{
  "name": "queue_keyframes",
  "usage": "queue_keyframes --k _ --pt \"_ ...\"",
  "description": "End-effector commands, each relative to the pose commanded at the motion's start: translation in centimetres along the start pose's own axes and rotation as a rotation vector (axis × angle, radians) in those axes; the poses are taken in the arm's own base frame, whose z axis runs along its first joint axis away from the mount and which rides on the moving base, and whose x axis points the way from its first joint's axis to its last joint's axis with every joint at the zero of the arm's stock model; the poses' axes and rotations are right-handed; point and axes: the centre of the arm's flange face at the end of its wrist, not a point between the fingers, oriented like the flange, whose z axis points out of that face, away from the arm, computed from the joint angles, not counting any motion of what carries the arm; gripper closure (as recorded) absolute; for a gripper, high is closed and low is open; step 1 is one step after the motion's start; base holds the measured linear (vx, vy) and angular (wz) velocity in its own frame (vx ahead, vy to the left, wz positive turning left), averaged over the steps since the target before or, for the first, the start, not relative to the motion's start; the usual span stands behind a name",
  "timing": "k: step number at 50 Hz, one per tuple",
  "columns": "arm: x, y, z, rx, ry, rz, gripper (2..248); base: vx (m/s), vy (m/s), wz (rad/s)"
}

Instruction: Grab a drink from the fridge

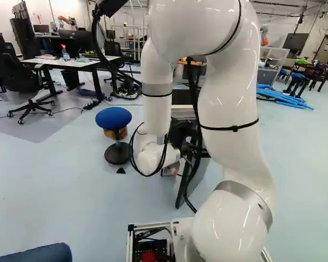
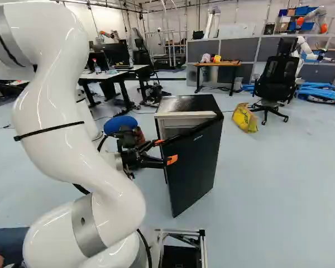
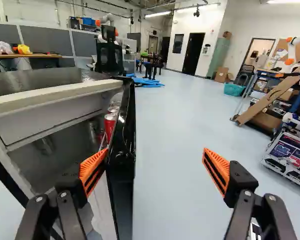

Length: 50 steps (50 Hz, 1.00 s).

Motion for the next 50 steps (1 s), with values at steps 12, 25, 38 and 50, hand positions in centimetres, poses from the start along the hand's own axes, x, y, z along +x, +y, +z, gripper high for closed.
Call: queue_keyframes --k 12,25,38,50 --pt "-0.1 1.1 0.0 -0.069 0.001 0.002 3 0.000 0.000 0.000" --pt "0.1 1.5 0.5 -0.168 -0.003 0.026 3 0.000 0.000 0.000" --pt "0.4 1.4 1.5 -0.268 -0.011 0.062 3 0.000 0.000 0.000" --pt "1.1 0.9 3.0 -0.375 -0.023 0.111 3 0.000 0.000 0.000"
